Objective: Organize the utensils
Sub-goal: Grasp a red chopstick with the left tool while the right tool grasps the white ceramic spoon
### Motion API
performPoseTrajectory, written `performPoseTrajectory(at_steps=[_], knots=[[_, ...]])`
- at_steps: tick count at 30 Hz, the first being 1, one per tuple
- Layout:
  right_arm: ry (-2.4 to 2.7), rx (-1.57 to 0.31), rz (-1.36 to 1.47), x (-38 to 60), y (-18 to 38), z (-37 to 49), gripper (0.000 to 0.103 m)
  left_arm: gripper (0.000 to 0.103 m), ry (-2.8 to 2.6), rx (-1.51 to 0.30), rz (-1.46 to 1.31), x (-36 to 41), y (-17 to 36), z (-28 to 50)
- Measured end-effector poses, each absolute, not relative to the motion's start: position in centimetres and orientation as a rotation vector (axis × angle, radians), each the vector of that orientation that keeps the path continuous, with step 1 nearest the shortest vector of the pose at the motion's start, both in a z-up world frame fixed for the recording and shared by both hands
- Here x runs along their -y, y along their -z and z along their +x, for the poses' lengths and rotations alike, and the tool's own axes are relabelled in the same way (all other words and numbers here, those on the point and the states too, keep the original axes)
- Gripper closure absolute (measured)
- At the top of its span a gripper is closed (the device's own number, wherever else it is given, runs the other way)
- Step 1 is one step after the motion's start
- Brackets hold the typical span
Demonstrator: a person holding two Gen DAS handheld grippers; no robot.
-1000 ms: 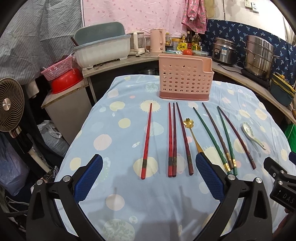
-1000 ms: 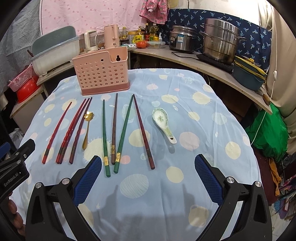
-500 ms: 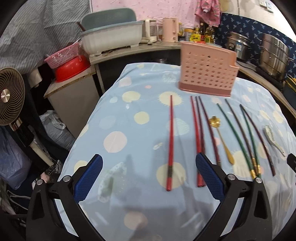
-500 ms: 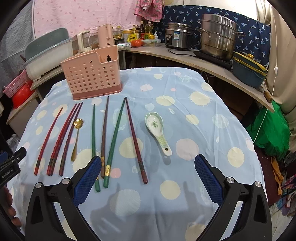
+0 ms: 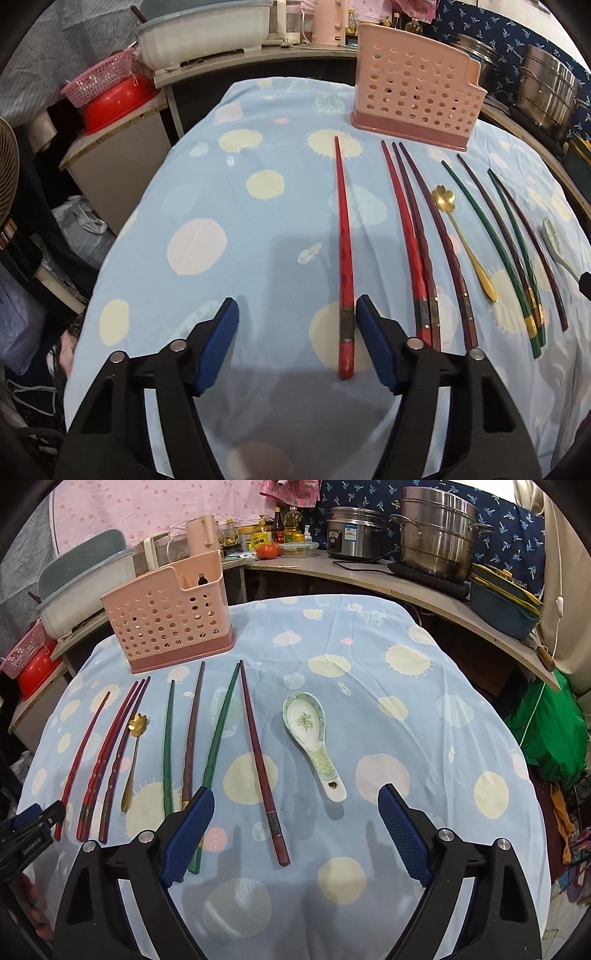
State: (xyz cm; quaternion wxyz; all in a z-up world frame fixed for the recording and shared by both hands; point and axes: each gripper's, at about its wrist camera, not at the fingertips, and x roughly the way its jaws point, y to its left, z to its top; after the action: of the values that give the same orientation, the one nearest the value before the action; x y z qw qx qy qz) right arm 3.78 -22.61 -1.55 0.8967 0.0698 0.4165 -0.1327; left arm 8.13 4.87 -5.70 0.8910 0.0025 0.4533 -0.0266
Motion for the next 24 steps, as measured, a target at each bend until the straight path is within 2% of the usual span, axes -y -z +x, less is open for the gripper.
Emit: performPoseTrajectory(at_steps=[1, 4, 6, 7, 9, 15, 24], knots=[[0.274, -0.863, 0.145, 22.6, 1.6, 3.8, 0.017, 0.043, 0.057, -0.940, 0.008, -4.8, 5.8, 7.9], [0.267, -0.865, 0.146, 22.4, 1.7, 3.8, 0.018, 0.057, 0.074, -0.937, 0.019, -4.6, 5.8, 7.5], [0.261, -0.869, 0.148, 22.3, 1.9, 3.8, 0.020, 0.072, 0.085, -0.938, 0.020, -4.4, 5.8, 7.4], [0.257, -0.872, 0.150, 22.3, 2.0, 3.8, 0.021, 0.076, 0.093, -0.939, 0.017, -4.4, 5.8, 7.3], [0.248, -0.874, 0.160, 22.5, 2.0, 3.8, 0.026, 0.093, 0.108, -0.941, 0.006, -4.3, 5.7, 7.1], [0.245, -0.874, 0.200, 23.9, 2.0, 3.9, 0.042, 0.095, 0.114, -0.935, 0.002, -4.0, 5.7, 6.6], [0.239, -0.892, 0.258, 26.4, 2.8, 5.2, 0.060, 0.095, 0.110, -0.925, 0.009, -3.8, 5.9, 6.4]])
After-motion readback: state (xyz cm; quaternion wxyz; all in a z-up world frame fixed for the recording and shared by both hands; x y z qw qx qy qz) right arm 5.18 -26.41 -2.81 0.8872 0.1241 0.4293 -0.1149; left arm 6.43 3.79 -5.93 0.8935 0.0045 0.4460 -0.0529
